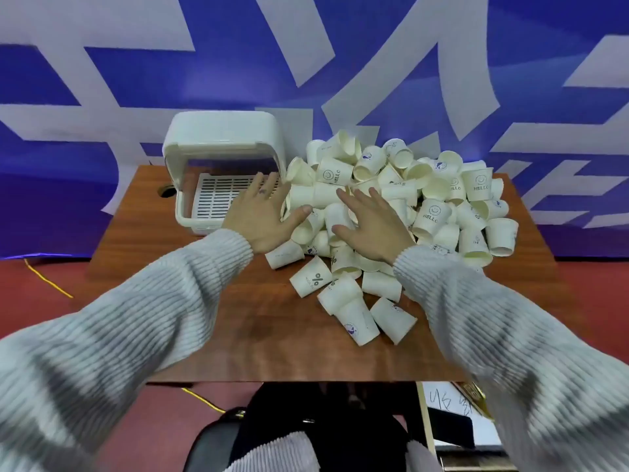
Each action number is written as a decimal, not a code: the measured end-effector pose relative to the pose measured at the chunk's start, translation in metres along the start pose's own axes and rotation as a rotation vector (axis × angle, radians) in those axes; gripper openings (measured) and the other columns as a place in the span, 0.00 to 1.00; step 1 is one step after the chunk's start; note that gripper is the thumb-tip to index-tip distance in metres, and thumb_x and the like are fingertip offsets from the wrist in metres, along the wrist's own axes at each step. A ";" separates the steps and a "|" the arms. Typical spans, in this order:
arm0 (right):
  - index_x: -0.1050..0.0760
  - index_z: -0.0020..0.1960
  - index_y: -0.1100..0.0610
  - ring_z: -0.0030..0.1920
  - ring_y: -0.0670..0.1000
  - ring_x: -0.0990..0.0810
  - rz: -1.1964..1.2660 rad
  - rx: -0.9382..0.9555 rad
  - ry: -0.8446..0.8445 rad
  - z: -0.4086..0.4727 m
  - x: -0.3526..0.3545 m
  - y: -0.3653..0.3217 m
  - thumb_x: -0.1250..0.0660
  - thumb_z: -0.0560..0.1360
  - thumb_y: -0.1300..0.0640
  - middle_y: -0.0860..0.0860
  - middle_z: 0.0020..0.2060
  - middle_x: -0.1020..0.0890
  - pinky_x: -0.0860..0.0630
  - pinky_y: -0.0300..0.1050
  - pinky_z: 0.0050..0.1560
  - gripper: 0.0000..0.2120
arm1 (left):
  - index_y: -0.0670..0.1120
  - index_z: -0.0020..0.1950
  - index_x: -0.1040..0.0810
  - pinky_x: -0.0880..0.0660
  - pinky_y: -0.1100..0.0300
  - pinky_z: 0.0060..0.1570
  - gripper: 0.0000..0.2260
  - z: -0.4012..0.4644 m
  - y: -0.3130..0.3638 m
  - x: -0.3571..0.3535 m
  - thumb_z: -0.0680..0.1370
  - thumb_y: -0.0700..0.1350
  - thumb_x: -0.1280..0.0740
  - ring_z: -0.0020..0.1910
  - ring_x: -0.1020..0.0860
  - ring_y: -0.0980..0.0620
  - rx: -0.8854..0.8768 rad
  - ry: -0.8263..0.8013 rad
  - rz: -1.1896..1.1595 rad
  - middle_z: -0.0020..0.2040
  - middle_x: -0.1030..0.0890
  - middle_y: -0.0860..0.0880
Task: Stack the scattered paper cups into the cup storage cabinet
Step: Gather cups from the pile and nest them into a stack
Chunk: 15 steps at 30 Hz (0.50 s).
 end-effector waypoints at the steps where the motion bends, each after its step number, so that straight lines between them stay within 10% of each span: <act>1: 0.47 0.84 0.43 0.83 0.56 0.53 -0.011 0.001 -0.002 0.002 -0.006 0.001 0.37 0.81 0.40 0.52 0.84 0.45 0.51 0.54 0.81 0.35 | 0.50 0.84 0.43 0.49 0.42 0.80 0.46 0.001 -0.002 -0.004 0.74 0.77 0.60 0.83 0.53 0.44 0.001 -0.025 -0.009 0.84 0.48 0.45; 7: 0.47 0.83 0.43 0.83 0.58 0.53 -0.081 -0.019 -0.005 0.019 -0.045 0.019 0.36 0.80 0.43 0.55 0.84 0.52 0.52 0.56 0.82 0.35 | 0.48 0.76 0.29 0.27 0.47 0.60 0.29 0.018 -0.010 -0.041 0.81 0.65 0.43 0.69 0.27 0.43 0.012 0.041 0.016 0.72 0.25 0.46; 15: 0.46 0.83 0.44 0.82 0.58 0.46 -0.374 0.045 0.191 0.049 -0.098 0.043 0.37 0.76 0.33 0.56 0.82 0.40 0.53 0.59 0.81 0.40 | 0.51 0.77 0.34 0.25 0.45 0.57 0.36 0.050 -0.005 -0.111 0.76 0.72 0.41 0.68 0.26 0.43 -0.011 0.063 0.073 0.72 0.27 0.46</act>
Point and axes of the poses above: each hand's wrist, its own z-axis towards the middle knuckle, its own x-axis out of the back of the hand, y = z × x, the point moved 3 cm from there along z, towards the middle knuckle
